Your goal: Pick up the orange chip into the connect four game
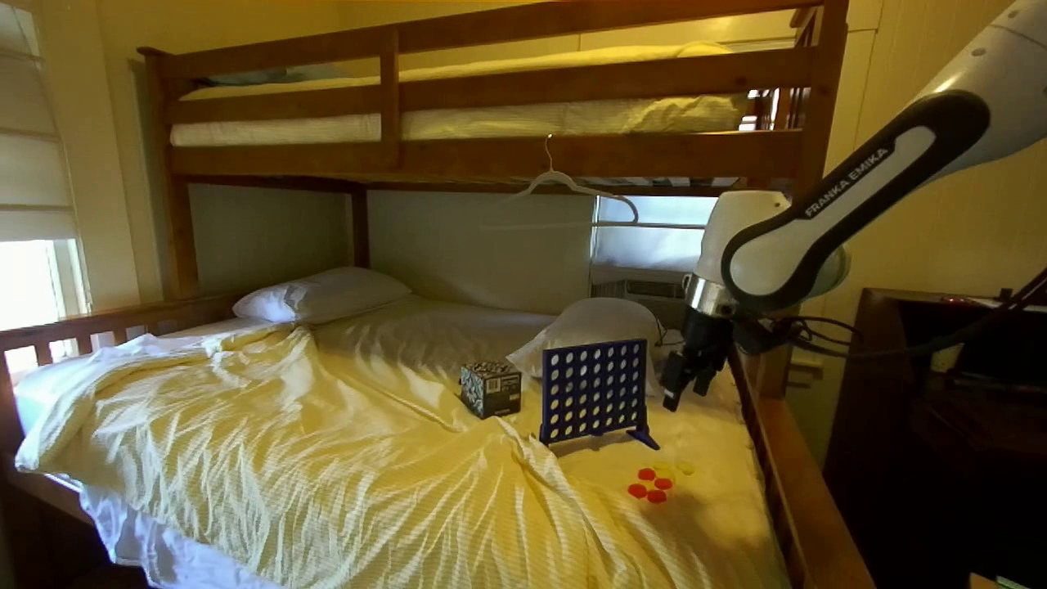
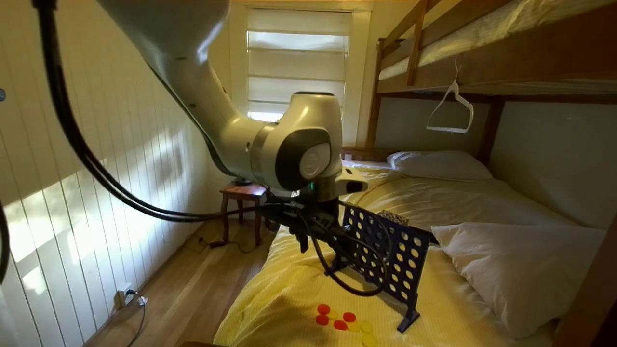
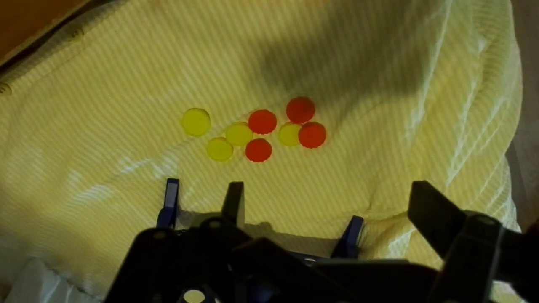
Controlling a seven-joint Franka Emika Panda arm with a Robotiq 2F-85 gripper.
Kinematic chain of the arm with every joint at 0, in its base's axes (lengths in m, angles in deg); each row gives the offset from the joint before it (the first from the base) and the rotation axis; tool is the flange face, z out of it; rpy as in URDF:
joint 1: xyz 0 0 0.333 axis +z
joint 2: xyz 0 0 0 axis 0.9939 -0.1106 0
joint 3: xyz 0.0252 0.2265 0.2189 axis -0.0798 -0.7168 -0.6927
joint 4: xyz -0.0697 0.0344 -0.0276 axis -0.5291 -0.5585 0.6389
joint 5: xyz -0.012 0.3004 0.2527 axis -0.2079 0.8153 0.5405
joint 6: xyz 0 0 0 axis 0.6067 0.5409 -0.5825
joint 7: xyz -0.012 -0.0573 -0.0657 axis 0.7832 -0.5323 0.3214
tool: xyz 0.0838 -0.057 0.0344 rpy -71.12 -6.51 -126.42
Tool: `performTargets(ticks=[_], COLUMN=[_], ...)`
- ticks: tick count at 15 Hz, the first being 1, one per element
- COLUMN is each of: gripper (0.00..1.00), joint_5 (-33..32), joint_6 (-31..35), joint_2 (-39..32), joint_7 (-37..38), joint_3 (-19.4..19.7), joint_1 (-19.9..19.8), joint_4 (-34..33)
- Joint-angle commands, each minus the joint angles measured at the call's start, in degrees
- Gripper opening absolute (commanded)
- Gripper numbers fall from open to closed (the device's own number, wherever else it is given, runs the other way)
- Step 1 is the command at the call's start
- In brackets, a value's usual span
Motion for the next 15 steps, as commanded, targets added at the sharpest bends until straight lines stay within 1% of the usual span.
performTargets(ticks=[1, 4, 7, 10, 11, 12, 13, 15], gripper=[1.0, 1.0, 1.0, 1.0, 1.0, 1.0, 1.0, 1.0], joint_5=[-6.1, -7.5, -7.2, -6.1, -5.6, -3.7, -4.7, -4.5], joint_6=[6.6, 9.7, 10.5, 11.0, 11.0, 11.4, 10.2, 10.7], joint_2=[-8.8, -14.5, -18.9, -22.7, -23.1, -23.1, -21.6, -22.5], joint_7=[0.8, 0.2, -1.2, -0.9, -0.6, -0.9, -1.5, -1.4], joint_3=[-0.2, 0.7, 1.6, 2.4, 2.5, 2.0, 2.4, 2.4], joint_1=[-1.0, -0.6, -0.1, 0.1, 0.2, 0.0, 0.2, 0.2], joint_4=[-3.6, -6.5, -9.7, -12.5, -12.8, -12.6, -11.5, -12.0])
